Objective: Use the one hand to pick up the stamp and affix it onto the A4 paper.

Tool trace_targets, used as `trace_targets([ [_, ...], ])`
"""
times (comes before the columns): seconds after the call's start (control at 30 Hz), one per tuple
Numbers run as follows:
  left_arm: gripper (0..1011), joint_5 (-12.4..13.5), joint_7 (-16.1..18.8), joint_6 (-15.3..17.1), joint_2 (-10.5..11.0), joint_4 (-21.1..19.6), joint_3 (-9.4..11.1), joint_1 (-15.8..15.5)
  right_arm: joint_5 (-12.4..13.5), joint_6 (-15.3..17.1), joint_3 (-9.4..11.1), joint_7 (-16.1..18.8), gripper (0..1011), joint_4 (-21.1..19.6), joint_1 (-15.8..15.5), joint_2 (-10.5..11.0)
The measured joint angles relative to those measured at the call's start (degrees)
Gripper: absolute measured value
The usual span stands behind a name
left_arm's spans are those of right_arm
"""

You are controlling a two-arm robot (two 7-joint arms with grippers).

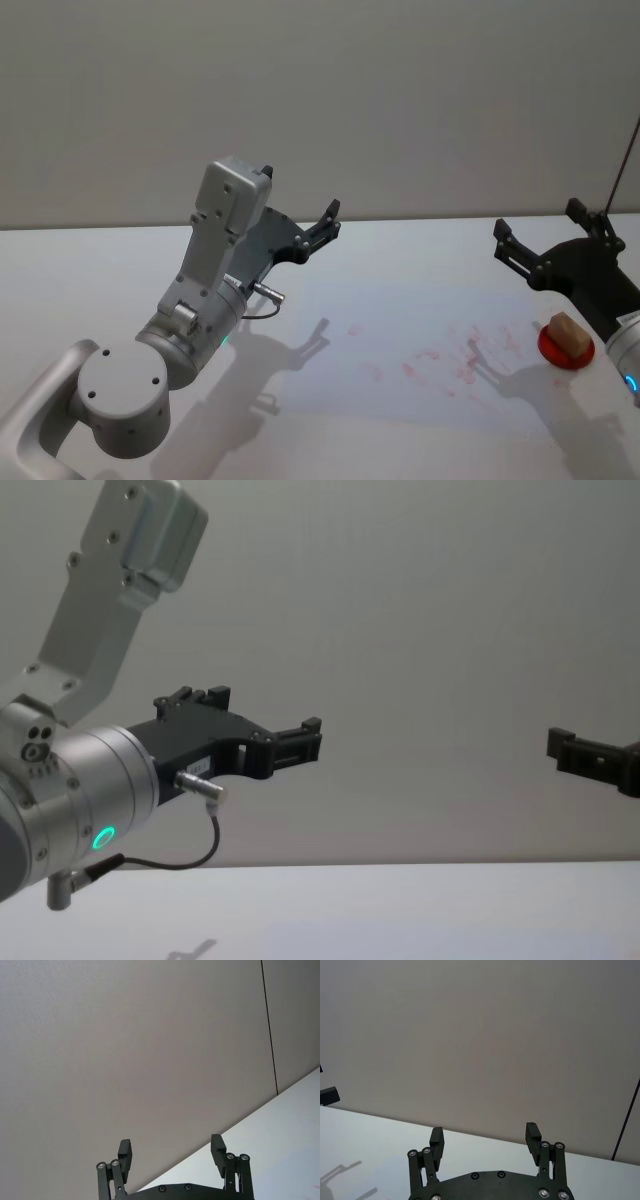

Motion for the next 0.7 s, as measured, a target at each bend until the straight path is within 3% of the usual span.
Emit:
trace_targets([
  [0.7,1001,0.00,0.00,0.00,0.00,0.00,0.00,0.00,-0.04,0.01,0.02,0.01,1001,-0.04,0.00,0.00],
])
